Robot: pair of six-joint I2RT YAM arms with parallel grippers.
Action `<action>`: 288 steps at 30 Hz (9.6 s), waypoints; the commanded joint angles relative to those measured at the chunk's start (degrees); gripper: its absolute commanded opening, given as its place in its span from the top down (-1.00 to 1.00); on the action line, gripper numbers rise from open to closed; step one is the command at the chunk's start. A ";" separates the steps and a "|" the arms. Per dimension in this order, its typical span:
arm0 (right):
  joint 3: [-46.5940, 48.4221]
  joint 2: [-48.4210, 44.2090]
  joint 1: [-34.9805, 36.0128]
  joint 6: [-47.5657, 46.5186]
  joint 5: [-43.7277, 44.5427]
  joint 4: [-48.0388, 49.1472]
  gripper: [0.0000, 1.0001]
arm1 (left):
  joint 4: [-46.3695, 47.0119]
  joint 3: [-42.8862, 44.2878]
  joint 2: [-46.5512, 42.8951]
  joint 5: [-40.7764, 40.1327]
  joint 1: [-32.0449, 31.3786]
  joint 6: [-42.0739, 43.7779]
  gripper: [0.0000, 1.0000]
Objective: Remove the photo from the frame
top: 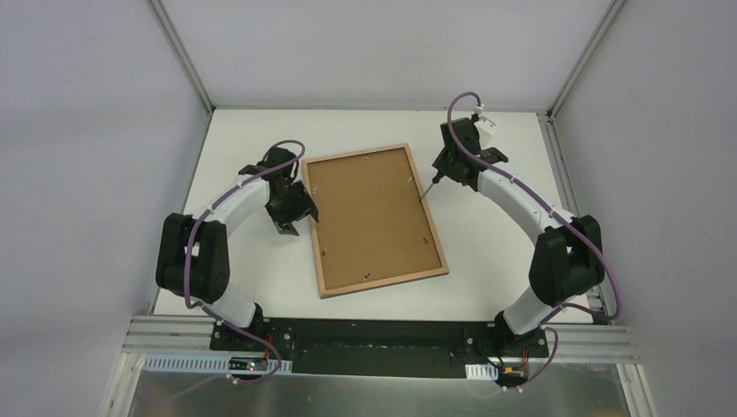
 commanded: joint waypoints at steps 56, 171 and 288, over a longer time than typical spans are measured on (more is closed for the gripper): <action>22.61 23.42 9.32 -19.90 15.54 20.03 1.00 | -3.98 2.94 19.11 1.34 2.44 14.04 1.00; 11.84 19.94 8.90 -23.30 25.93 32.79 1.00 | -10.24 5.78 21.73 3.64 2.44 13.12 1.00; -9.48 -16.27 -4.02 -10.53 -81.00 -15.33 -0.82 | 2.30 12.85 -9.39 29.42 -33.96 35.70 1.00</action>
